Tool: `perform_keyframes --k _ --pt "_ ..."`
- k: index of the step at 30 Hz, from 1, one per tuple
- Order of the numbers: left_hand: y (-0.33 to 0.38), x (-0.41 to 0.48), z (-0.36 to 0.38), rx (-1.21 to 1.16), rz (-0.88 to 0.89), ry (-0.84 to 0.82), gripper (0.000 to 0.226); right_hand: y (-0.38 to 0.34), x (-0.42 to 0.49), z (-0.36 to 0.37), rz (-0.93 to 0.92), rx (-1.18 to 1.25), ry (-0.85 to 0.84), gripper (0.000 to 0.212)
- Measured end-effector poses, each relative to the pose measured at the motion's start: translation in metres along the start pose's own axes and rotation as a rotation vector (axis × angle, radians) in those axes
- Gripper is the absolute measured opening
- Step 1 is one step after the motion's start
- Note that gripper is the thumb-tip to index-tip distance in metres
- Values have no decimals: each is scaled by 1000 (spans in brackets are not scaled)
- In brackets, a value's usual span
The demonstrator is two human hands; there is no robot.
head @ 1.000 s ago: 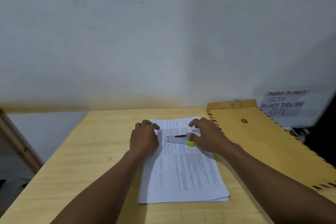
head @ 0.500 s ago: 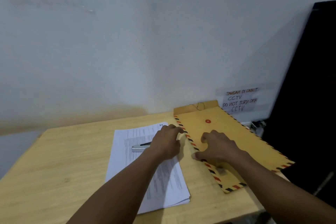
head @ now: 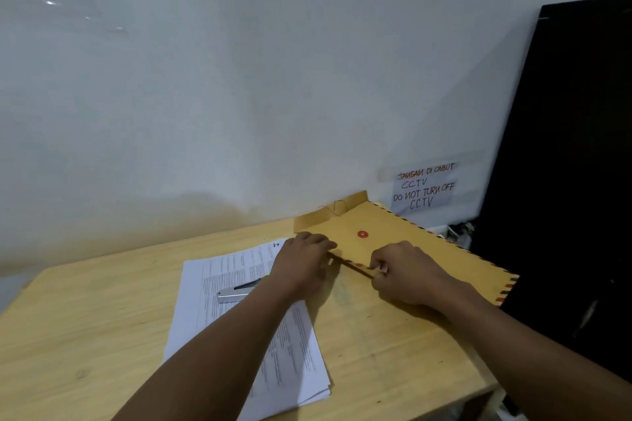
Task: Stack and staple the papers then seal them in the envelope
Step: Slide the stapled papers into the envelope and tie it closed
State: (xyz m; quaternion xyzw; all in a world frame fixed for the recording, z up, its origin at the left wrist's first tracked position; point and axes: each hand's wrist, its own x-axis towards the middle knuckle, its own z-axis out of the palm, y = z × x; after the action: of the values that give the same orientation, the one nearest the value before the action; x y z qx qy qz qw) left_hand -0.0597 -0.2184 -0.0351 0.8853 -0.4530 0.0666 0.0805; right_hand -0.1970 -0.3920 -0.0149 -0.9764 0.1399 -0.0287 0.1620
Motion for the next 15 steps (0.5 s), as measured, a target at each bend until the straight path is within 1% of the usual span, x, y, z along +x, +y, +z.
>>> perform_keyframes --k 4,6,8,12,15 --pt "2 9 -12 132 15 74 44 7 -6 -19 -49 13 75 29" --pt "3 12 -18 198 15 129 37 12 -9 -29 -49 4 101 25" --pt "4 14 -24 226 34 148 32 18 -11 -39 -28 -11 100 22" --pt "9 8 -33 84 126 79 24 23 -13 -57 -2 -26 53 20" --pt "14 -2 -36 -44 124 -11 15 23 -12 -62 -4 -107 74 17"
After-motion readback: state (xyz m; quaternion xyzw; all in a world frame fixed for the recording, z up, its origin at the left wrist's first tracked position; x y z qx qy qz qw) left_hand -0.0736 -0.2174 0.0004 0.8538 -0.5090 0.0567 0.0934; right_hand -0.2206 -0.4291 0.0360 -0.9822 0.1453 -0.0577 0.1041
